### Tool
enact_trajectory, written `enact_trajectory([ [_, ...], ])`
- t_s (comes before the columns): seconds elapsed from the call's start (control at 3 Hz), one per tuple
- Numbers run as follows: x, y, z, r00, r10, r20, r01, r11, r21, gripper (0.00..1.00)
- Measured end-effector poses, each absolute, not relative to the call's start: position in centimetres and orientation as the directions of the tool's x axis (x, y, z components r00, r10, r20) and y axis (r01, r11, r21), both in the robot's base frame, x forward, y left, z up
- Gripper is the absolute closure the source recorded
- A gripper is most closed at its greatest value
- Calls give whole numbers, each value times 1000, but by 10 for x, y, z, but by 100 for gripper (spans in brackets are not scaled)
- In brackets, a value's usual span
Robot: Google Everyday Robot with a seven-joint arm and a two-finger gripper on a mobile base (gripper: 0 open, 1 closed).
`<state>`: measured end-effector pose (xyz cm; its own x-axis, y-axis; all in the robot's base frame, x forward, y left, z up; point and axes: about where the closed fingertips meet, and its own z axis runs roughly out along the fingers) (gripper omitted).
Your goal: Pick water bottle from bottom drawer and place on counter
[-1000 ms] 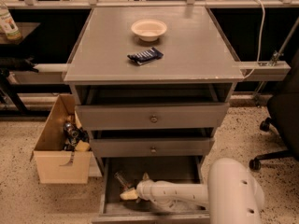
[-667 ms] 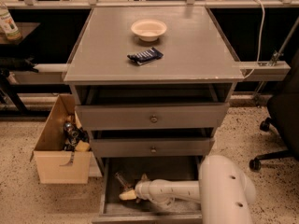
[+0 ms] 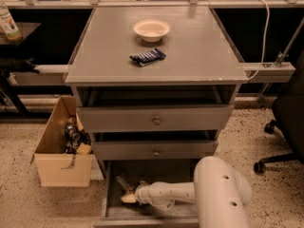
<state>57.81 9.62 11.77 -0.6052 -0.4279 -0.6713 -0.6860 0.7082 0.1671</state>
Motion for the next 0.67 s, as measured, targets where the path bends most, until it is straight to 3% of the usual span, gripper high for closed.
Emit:
enact_trajectory([
  [0.67,574,106,121,-607,-425,-672,-695,693,190,65],
])
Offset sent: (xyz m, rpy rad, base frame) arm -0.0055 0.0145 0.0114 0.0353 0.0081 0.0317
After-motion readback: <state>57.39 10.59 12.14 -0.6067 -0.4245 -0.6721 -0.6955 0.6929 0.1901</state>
